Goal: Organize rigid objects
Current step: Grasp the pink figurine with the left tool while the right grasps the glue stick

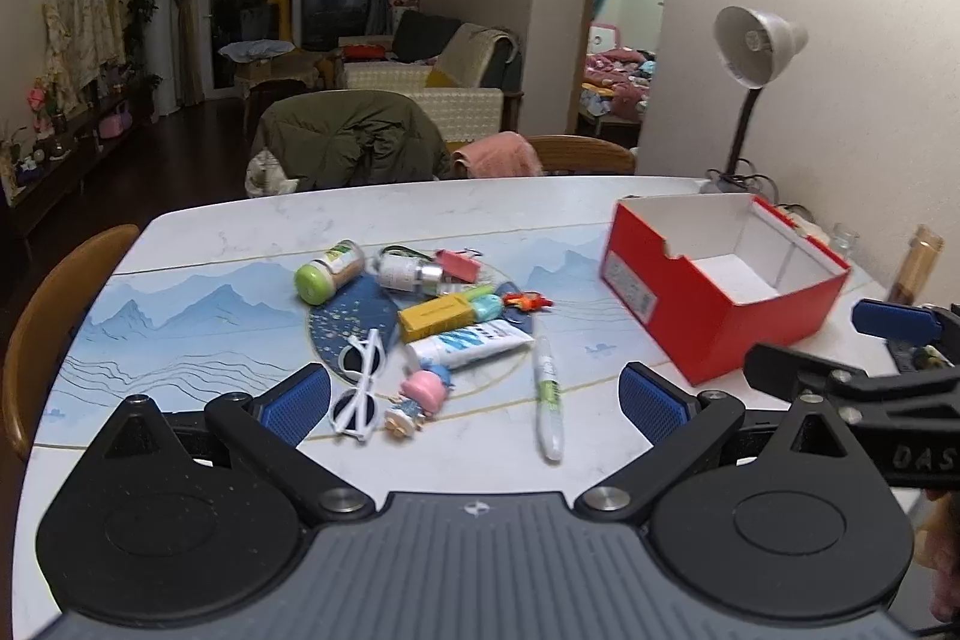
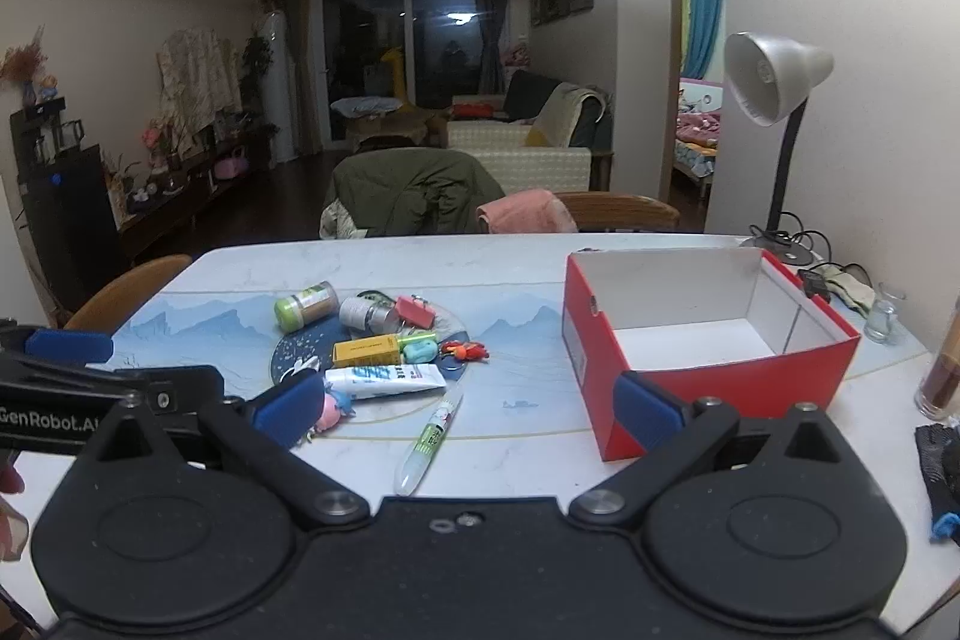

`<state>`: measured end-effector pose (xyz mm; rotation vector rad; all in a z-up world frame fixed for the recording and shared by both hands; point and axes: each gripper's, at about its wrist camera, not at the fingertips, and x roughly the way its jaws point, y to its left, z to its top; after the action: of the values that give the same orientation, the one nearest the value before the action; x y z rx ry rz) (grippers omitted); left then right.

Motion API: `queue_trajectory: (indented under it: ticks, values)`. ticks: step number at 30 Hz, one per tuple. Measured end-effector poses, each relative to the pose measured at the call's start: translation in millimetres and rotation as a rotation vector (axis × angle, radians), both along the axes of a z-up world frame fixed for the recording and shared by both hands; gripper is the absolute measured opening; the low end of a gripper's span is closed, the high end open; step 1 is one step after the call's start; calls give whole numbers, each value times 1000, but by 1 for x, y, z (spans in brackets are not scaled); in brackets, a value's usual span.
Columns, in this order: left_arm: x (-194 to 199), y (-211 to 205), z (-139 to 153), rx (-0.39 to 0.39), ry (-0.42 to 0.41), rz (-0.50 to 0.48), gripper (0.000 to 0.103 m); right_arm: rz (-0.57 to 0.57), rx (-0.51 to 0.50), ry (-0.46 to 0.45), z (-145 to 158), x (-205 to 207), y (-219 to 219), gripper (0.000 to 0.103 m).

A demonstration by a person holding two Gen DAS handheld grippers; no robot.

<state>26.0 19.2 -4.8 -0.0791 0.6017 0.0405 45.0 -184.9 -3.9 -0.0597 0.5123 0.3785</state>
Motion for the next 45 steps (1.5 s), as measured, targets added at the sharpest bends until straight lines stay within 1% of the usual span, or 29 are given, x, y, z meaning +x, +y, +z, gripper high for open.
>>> queue_trajectory:
  ticks: [3, 11, 15, 19, 22, 24, 27, 32, 34, 36, 38, 40, 41, 42, 45]
  values:
    - [11, 6, -7, 18, -6, 28, 103, 27, -16, 7, -5, 7, 6, 103]
    - [42, 20, -38, 30, 33, 64, 103, 62, -55, 53, -25, 38, 16, 102]
    - [55, 29, -60, 19, 72, 68, 103, 97, -73, 93, -39, 55, 23, 100]
    - [70, 32, -84, 36, 124, 69, 103, 144, -107, 130, -55, 71, 33, 98]
    - [80, 34, -96, 37, 142, 72, 103, 156, -129, 159, -69, 84, 38, 96]
    - [88, 33, -101, 42, 144, 61, 102, 163, -148, 178, -79, 95, 43, 93]
    - [101, 30, -106, 64, 142, 32, 102, 178, -163, 216, -94, 109, 49, 91]
    - [121, 27, -119, 104, 156, -6, 102, 194, -173, 255, -112, 133, 56, 87]
    - [129, 25, -124, 119, 163, -24, 101, 187, -178, 273, -119, 145, 58, 83]
    - [133, 21, -128, 142, 168, -54, 96, 178, -171, 300, -124, 158, 57, 80]
    - [137, 17, -132, 166, 172, -76, 96, 171, -156, 323, -126, 170, 57, 78]
    - [140, 14, -136, 174, 179, -96, 91, 171, -146, 347, -128, 178, 59, 75]
    - [143, 12, -139, 175, 189, -105, 86, 175, -144, 353, -129, 182, 61, 74]
    - [146, 11, -141, 177, 199, -110, 84, 175, -146, 358, -130, 185, 64, 73]
    - [152, 11, -146, 171, 217, -117, 84, 182, -151, 372, -133, 192, 69, 71]
